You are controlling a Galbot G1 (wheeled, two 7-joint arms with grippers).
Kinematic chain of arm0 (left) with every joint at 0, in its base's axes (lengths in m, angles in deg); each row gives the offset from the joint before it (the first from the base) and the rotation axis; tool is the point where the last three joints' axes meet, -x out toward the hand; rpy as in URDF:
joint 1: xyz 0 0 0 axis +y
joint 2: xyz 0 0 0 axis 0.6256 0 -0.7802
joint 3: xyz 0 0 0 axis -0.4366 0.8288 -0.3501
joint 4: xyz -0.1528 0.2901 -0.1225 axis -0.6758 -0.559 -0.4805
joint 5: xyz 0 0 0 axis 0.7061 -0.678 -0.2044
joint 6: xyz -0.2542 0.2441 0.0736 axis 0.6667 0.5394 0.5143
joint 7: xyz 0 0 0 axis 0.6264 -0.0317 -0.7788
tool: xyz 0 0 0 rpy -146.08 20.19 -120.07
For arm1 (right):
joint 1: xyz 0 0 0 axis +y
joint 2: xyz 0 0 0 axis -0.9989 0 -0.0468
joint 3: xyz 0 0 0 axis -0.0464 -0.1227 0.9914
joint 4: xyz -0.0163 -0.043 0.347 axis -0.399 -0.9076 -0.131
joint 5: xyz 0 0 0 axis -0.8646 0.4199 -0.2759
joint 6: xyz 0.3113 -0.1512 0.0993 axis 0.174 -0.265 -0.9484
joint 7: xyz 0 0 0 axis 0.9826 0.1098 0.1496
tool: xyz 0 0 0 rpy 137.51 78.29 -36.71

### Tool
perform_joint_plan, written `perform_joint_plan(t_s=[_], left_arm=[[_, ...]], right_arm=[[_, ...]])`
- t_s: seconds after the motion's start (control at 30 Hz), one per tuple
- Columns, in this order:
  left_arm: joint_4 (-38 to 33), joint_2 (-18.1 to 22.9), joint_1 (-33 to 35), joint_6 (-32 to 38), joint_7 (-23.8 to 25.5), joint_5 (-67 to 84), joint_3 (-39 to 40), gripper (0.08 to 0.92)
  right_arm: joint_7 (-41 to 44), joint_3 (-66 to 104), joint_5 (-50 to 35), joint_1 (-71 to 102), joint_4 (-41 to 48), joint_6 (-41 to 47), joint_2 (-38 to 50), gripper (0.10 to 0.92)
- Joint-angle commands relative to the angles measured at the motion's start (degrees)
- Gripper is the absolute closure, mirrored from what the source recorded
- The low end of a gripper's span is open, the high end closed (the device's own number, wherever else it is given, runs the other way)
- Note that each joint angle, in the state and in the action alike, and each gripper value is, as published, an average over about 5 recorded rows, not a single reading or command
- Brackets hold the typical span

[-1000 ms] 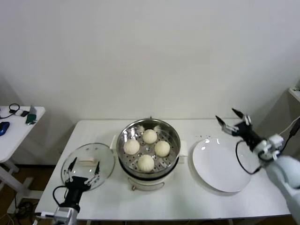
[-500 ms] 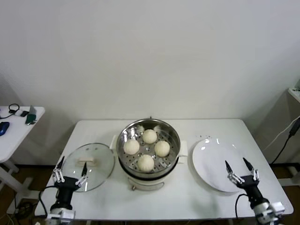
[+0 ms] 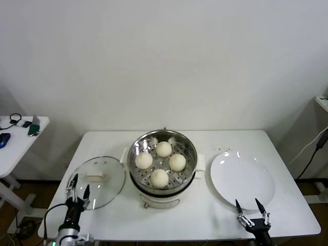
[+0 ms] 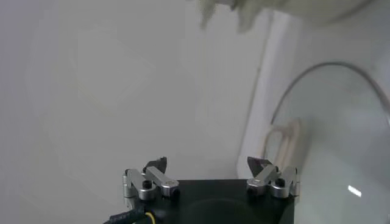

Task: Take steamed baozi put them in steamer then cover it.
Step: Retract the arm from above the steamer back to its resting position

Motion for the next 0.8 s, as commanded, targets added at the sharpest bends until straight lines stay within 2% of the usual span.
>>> perform_joint_plan(t_s=[0.03,0.53,0.8], left_arm=[[7.88,0.05,-4.47,-1.15,-2.97,-14.28,0.2,0.177],[16.01,1.03,-14.56,-3.33,-3.76,-22.08,0.99,0.177],[20.02,1.21,-17.28,-4.18,-3.29,-25.11,0.97,0.177]], right_arm=[[-0.91,-1.75,2.01,2.79,-1.65,-0.86,-2.62,0.203],[-1.07,-1.61,2.98,4.86,-3.85,-1.73,-4.07,0.203],[-1.03,-1.03,3.09,6.32,-5.19,-2.49,-4.47,0.203]])
